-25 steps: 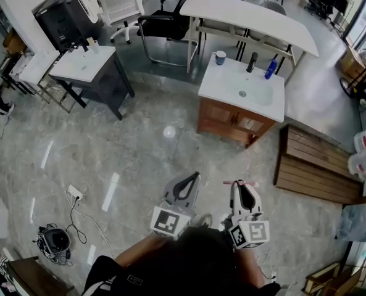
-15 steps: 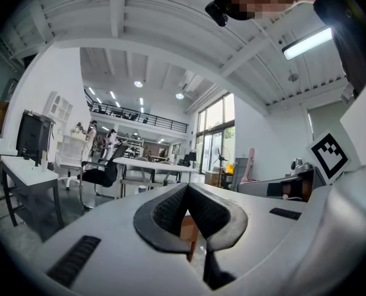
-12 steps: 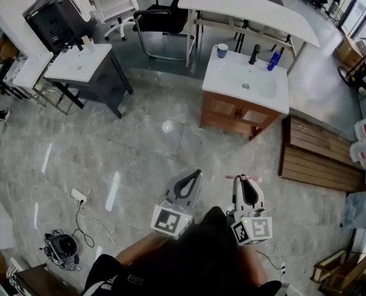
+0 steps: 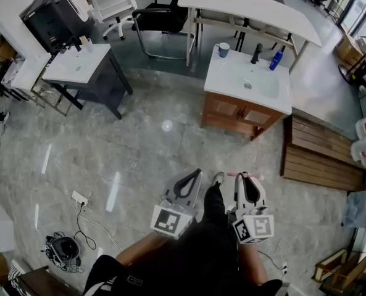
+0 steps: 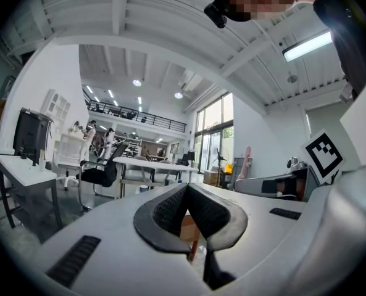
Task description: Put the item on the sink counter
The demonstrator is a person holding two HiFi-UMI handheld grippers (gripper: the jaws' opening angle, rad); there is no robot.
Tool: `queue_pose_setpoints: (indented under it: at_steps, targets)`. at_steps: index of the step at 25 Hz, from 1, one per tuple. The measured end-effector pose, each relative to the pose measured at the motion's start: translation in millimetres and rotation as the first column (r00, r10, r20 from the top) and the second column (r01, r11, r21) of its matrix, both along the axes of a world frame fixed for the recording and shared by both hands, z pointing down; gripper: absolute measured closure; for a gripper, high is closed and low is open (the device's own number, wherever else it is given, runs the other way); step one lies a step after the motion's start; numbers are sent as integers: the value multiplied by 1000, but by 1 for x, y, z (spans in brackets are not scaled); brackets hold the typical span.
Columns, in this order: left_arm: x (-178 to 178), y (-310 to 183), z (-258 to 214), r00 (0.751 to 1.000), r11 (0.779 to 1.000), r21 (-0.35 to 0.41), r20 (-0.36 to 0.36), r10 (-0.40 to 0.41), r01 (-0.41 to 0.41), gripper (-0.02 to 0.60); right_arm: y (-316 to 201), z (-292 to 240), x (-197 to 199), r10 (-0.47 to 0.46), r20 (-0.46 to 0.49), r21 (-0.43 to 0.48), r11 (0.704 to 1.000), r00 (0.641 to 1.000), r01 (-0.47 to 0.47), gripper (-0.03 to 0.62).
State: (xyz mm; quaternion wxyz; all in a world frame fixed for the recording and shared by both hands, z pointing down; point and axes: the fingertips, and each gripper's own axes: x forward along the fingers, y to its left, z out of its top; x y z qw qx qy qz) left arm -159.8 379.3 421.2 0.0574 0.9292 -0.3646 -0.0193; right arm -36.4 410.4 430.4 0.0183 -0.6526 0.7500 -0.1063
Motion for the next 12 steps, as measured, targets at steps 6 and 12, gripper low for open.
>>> queue_pose_setpoints:
  at_steps: [6,12]
  targets:
    - [10,-30,1,1000,1000,4,3,-4,4,566,-33,1,13,-3,0,7,1000,1000,3,546]
    - [31,-75,0,1000,1000,5,13,-13,13,566,-80,0,38,-1,7,10,1000,1000,1,546]
